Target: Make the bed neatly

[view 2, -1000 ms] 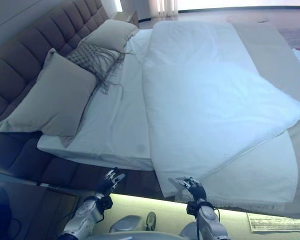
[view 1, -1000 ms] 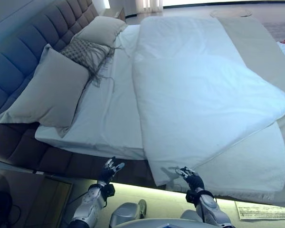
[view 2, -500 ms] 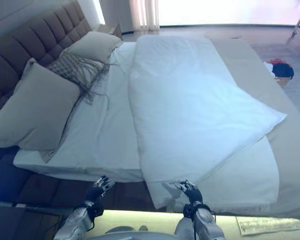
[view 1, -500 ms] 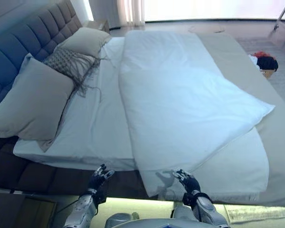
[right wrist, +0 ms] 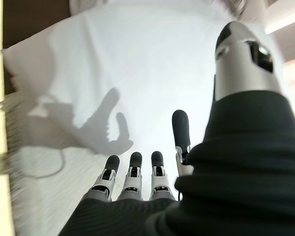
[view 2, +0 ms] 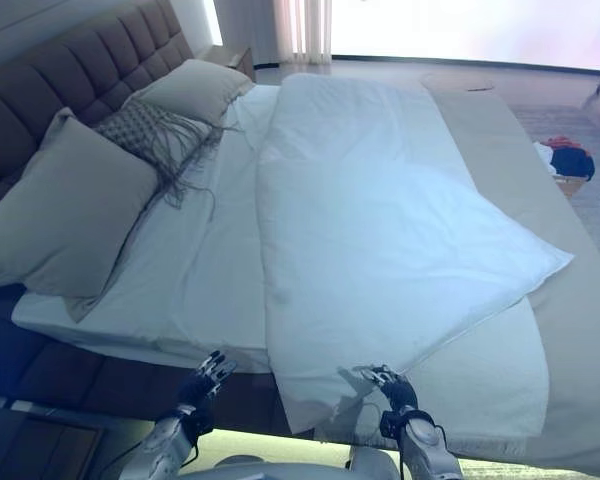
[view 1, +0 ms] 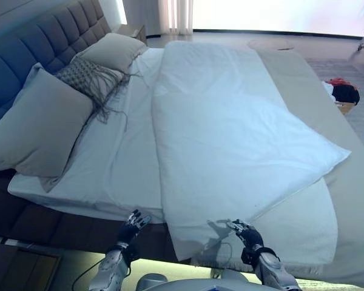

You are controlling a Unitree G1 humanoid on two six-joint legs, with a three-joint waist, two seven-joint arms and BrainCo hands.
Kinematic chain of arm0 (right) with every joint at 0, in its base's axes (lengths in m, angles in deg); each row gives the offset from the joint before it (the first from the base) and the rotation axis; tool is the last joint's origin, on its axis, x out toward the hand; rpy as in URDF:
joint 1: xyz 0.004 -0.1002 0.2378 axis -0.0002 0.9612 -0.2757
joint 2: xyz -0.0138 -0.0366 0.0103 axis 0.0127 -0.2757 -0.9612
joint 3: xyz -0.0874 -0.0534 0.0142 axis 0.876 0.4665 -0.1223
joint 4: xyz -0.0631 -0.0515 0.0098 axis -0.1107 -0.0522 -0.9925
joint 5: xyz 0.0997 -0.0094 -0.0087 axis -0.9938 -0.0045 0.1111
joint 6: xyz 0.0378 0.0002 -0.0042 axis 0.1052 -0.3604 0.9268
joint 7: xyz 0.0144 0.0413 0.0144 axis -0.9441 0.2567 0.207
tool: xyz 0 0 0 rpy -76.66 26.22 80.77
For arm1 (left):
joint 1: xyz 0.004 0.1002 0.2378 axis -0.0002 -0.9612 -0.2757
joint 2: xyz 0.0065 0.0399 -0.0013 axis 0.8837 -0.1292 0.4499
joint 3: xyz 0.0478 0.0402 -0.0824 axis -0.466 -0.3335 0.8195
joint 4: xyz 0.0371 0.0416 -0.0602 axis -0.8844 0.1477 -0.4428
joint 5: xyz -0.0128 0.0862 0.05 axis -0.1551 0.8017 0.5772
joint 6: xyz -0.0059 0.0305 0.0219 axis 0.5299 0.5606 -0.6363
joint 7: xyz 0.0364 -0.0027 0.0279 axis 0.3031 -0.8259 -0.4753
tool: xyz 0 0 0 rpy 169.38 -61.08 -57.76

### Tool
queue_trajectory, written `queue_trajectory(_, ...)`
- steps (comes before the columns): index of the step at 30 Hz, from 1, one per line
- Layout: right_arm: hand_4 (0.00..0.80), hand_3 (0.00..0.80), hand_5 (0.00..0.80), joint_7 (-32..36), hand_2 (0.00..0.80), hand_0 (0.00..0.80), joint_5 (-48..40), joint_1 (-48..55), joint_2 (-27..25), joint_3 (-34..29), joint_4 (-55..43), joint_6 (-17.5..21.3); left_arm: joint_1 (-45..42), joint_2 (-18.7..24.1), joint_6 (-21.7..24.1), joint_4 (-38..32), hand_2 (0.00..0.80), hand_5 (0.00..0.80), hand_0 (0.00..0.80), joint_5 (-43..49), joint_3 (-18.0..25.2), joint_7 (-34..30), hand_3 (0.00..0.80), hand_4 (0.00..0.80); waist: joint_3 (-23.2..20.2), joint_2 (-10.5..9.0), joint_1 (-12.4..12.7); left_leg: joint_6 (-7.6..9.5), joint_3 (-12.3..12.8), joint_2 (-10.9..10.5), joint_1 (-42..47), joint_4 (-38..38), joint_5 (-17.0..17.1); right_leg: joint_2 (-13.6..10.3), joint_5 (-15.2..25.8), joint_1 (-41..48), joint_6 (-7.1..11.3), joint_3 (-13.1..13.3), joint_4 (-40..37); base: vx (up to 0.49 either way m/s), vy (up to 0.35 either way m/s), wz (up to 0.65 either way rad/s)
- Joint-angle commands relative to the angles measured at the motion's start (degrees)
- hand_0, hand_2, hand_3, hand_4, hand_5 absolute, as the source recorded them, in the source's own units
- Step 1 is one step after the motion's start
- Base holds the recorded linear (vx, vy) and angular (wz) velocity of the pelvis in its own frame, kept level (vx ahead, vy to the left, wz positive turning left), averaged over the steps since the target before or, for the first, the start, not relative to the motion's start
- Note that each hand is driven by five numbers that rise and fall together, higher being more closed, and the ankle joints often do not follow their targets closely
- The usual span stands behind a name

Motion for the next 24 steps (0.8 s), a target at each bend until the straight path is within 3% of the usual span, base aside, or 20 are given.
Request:
queue_trajectory(1, 0.000, 0.000, 0.000, -0.17, 0.000, 0.000, -2.19, -3.70, -0.67, -2.42, 0.14, 3.28, 1.32, 0.37, 2.36, -1.52, 0.000, 0.000, 0.000, -1.12, -1.63, -0.14, 0.000, 0.000, 2.35, -1.34, 0.14, 1.57, 1.49, -4.30, -6.92, 12.05, 13.57, -1.08, 1.31, 4.22, 1.79, -0.90, -2.55, 0.084, 0.055, 0.25)
queue_trajectory(3, 0.000, 0.000, 0.000, -0.57, 0.000, 0.000, -3.38, -5.08, -0.53, -3.04, 1.45, 3.04, 1.77, -0.05, 2.64, -0.15, 0.000, 0.000, 0.000, -0.84, -1.88, 0.05, 0.000, 0.000, 2.65, -0.47, 0.91, 0.69, 0.18, -2.36, -7.01, 6.89, 14.95, -1.45, 0.61, 5.14, 2.17, -0.98, -2.61, 0.088, 0.137, 0.11)
queue_trajectory(5, 0.000, 0.000, 0.000, -2.27, 0.000, 0.000, -4.04, -6.36, -0.68, -3.35, 1.86, 2.77, 2.37, -0.09, 1.94, 0.42, 0.000, 0.000, 0.000, -0.59, -1.52, -0.54, 0.000, 0.000, 2.68, 1.08, 1.77, -0.70, -1.50, 0.27, -7.37, 0.69, 18.50, -1.66, -0.73, 5.81, 2.33, -0.99, -2.40, 0.082, 0.252, 0.00)
queue_trajectory(7, 0.000, 0.000, 0.000, -3.43, 0.000, 0.000, -5.77, -7.35, -0.76, -3.58, 2.34, 3.36, 2.92, -0.20, 1.11, 0.54, 0.000, 0.000, 0.000, 0.56, -1.44, -1.33, 0.000, 0.000, 2.79, 2.02, 2.67, -1.29, -2.30, 1.02, -7.91, -2.33, 18.43, -3.05, -1.89, 6.13, 2.79, -1.42, -1.55, 0.085, 0.257, -0.05)
queue_trajectory(11, 0.000, 0.000, 0.000, -4.71, 0.000, 0.000, -7.63, -7.04, 0.32, -5.99, 2.59, 2.78, 2.16, 0.76, -0.01, -0.13, 0.000, 0.000, 0.000, 2.12, -1.42, -2.45, 0.000, 0.000, 2.23, 3.02, 1.76, -0.04, 0.05, -1.02, -5.85, -3.90, 11.39, -7.27, -2.19, 5.79, 4.48, -1.08, 1.22, 0.147, 0.260, 0.25)
queue_trajectory(16, 0.000, 0.000, 0.000, -5.85, 0.000, 0.000, -4.54, -5.31, 1.37, -8.18, 3.95, 4.94, 0.35, 3.11, 0.13, -2.91, 0.000, 0.000, 0.000, 1.40, -1.75, -1.87, 0.000, 0.000, 1.92, 3.56, 1.48, 3.12, 0.70, -4.03, -5.11, -2.90, 8.59, -10.14, -1.53, 4.97, 5.87, 0.78, 2.98, 0.139, 0.182, -0.14)
queue_trajectory(19, 0.000, 0.000, 0.000, -5.75, 0.000, 0.000, -4.10, -5.03, 0.76, -10.42, 5.39, 5.85, 0.27, 4.12, 1.22, -2.67, 0.000, 0.000, 0.000, 0.55, -2.17, -1.63, 0.000, 0.000, 2.62, 3.50, 1.49, 5.49, 0.37, -5.63, -5.27, -2.04, 7.28, -12.04, 0.55, 2.38, 5.82, 2.03, 8.61, 0.094, 0.110, -0.14)
queue_trajectory(21, 0.000, 0.000, 0.000, -4.92, 0.000, 0.000, -4.29, -5.02, 0.44, -11.52, 6.51, 6.16, -0.33, 4.62, 1.36, -3.07, 0.000, 0.000, 0.000, 0.91, -2.13, -1.25, 0.000, 0.000, 3.07, 2.98, 1.88, 5.96, 0.34, -6.24, -4.88, -2.04, 6.90, -11.59, 1.62, 0.77, 5.89, 1.46, 9.44, 0.108, -0.054, -0.15)
queue_trajectory(23, 0.000, 0.000, 0.000, -4.74, 0.000, 0.000, -6.33, -6.99, 0.24, -11.33, 6.69, 6.22, -0.20, 5.13, 2.30, -3.75, 0.000, 0.000, 0.000, 0.59, -2.42, 0.18, 0.000, 0.000, 4.00, 1.84, 2.10, 5.47, 1.28, -6.22, -5.08, -1.82, 5.95, -9.49, 2.66, -1.90, 6.22, -0.06, 5.01, -0.006, -0.179, -0.28)
queue_trajectory(24, 0.000, 0.000, 0.000, -4.32, 0.000, 0.000, -8.43, -8.68, 0.04, -11.73, 7.45, 6.65, 1.04, 5.55, 2.86, -3.45, 0.000, 0.000, 0.000, -0.05, -2.48, 0.49, 0.000, 0.000, 4.68, 1.37, 1.83, 5.42, 1.78, -6.12, -5.74, -1.55, 5.20, -8.56, 3.72, -4.14, 6.47, 0.68, 3.30, -0.095, -0.203, -0.49)
